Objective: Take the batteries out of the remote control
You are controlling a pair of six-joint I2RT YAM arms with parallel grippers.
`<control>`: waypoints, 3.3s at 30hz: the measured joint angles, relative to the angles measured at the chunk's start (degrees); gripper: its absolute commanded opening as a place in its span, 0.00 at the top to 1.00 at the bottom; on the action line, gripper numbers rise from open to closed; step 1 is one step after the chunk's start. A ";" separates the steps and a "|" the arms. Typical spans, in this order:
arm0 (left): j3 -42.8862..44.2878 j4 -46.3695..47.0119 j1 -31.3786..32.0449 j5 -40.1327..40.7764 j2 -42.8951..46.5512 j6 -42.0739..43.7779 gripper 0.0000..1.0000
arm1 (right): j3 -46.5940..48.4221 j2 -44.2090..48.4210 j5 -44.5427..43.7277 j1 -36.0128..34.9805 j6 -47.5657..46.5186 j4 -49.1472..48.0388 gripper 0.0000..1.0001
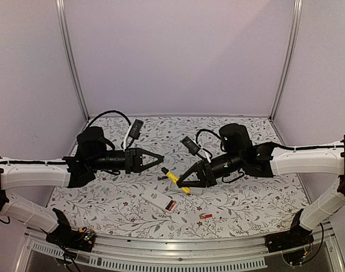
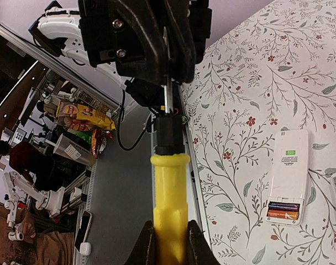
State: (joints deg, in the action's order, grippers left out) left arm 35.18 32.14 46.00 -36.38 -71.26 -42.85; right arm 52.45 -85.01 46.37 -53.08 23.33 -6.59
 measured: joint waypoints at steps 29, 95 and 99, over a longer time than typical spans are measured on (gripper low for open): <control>-6.19 14.88 0.02 17.00 9.38 -8.24 1.00 | -8.28 1.79 -19.15 -0.85 20.70 -37.83 0.22; -6.27 0.00 0.00 21.88 7.19 -6.78 0.14 | -6.64 -0.55 -26.36 0.81 18.75 -25.44 1.00; -6.27 -10.73 -0.02 24.76 7.02 -5.33 0.09 | -8.46 3.76 -29.90 1.22 12.94 -14.56 1.00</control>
State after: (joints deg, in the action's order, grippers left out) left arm 28.91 21.41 45.98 -11.62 -64.25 -48.18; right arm 43.99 -81.25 16.47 -51.86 36.27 -21.15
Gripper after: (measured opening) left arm 0.892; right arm 0.126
